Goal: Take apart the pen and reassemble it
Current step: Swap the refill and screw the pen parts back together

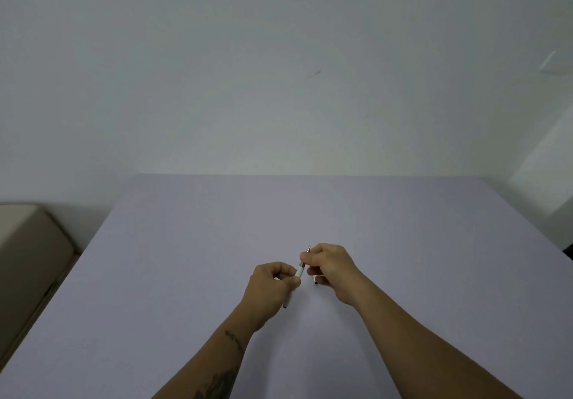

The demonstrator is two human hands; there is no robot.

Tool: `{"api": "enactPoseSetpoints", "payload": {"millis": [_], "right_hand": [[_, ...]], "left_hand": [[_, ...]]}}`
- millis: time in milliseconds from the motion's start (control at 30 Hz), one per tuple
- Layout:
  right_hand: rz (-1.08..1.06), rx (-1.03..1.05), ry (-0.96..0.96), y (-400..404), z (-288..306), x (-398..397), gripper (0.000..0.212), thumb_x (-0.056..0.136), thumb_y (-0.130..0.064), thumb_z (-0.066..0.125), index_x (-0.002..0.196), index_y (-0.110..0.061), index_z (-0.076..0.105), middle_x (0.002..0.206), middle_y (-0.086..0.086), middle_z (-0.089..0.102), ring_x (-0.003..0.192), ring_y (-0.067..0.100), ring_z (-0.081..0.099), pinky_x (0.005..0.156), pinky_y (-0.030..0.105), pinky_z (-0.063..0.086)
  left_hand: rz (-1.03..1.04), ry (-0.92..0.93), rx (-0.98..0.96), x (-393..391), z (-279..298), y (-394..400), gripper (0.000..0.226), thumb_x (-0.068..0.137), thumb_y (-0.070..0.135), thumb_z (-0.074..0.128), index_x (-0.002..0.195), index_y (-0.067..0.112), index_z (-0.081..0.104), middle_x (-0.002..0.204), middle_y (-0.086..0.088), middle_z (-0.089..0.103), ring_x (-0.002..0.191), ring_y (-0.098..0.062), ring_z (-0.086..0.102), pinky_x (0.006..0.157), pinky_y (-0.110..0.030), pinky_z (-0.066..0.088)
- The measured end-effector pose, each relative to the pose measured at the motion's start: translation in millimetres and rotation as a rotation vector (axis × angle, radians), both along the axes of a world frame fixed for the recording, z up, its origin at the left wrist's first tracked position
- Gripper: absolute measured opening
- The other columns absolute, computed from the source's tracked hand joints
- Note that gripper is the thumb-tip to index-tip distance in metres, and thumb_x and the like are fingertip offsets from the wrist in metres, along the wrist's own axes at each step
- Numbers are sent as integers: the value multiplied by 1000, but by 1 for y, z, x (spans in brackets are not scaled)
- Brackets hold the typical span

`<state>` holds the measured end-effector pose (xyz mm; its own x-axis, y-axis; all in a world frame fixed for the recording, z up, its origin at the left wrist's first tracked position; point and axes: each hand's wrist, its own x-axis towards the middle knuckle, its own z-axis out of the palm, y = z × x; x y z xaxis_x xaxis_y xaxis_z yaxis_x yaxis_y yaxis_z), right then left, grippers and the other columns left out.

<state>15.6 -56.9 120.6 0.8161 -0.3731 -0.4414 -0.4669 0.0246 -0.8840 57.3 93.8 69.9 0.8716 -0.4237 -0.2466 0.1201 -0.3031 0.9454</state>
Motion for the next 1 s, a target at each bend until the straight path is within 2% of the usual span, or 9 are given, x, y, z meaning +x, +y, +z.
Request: {"api": "enactPoseSetpoints", "payload": {"millis": [100, 167, 333, 400, 533, 667, 767, 900, 1000], "right_hand": [[47, 156, 31, -11, 1, -2, 11, 89, -15, 68, 92, -14, 79, 83, 0, 73, 80, 17, 64, 70, 31, 50], [50, 203, 14, -18, 1, -1, 14, 91, -11, 66, 94, -13, 80, 83, -1, 74, 83, 18, 64, 74, 32, 51], [-11, 68, -2, -22, 2, 7, 20, 86, -10, 70, 67, -13, 66, 83, 7, 72, 74, 16, 61, 67, 30, 50], [-12, 54, -7, -22, 2, 8, 22, 86, -11, 71, 65, -14, 63, 82, 8, 72, 71, 17, 60, 63, 29, 50], [46, 188, -4, -26, 5, 2, 10, 89, -15, 69, 83, -10, 74, 80, 5, 66, 74, 18, 61, 66, 31, 49], [68, 232, -29, -25, 6, -3, 20, 95, -10, 60, 100, -14, 79, 93, 4, 70, 84, 19, 61, 73, 33, 50], [25, 174, -44, -19, 8, -4, 17, 94, -9, 61, 90, -12, 77, 89, 5, 70, 83, 18, 61, 74, 34, 51], [-44, 56, -58, -10, 8, -4, 21, 88, -11, 68, 68, -12, 63, 82, 9, 66, 74, 19, 57, 65, 33, 46], [-36, 88, -57, -5, 11, -6, 18, 88, -16, 70, 71, -12, 63, 82, 7, 66, 74, 19, 57, 66, 34, 46]], "left_hand": [[-13, 7, 7, 2, 2, -6, 6, 86, 17, 69, 83, 17, 74, 76, 0, 64, 67, -14, 60, 59, -22, 53], [-6, 15, -9, 4, 4, -10, 6, 87, 16, 69, 84, 17, 74, 75, 0, 64, 66, -13, 60, 59, -22, 53], [17, -2, -9, 2, 7, -23, 8, 87, 17, 69, 81, 21, 74, 76, 1, 64, 68, -14, 60, 59, -23, 53], [23, -6, -4, 1, 7, -26, 8, 87, 17, 68, 82, 21, 74, 78, 0, 65, 70, -16, 61, 61, -25, 53], [60, -30, 5, 3, 8, -25, 5, 87, 16, 69, 86, 16, 74, 78, 0, 65, 71, -16, 61, 61, -26, 52], [57, -47, 18, -1, 11, -22, 6, 87, 15, 69, 89, 13, 75, 79, -1, 65, 72, -17, 61, 64, -29, 55], [39, -39, -4, -4, 13, -20, 7, 86, 15, 69, 90, 13, 75, 78, -1, 66, 73, -17, 62, 76, -38, 58], [21, -38, -15, -8, 17, -16, 7, 86, 14, 69, 84, 16, 76, 75, 0, 65, 68, -14, 60, 68, -32, 56], [16, -34, -27, -9, 20, -12, 7, 86, 14, 69, 84, 16, 75, 76, 0, 65, 69, -16, 60, 64, -29, 55]]}}
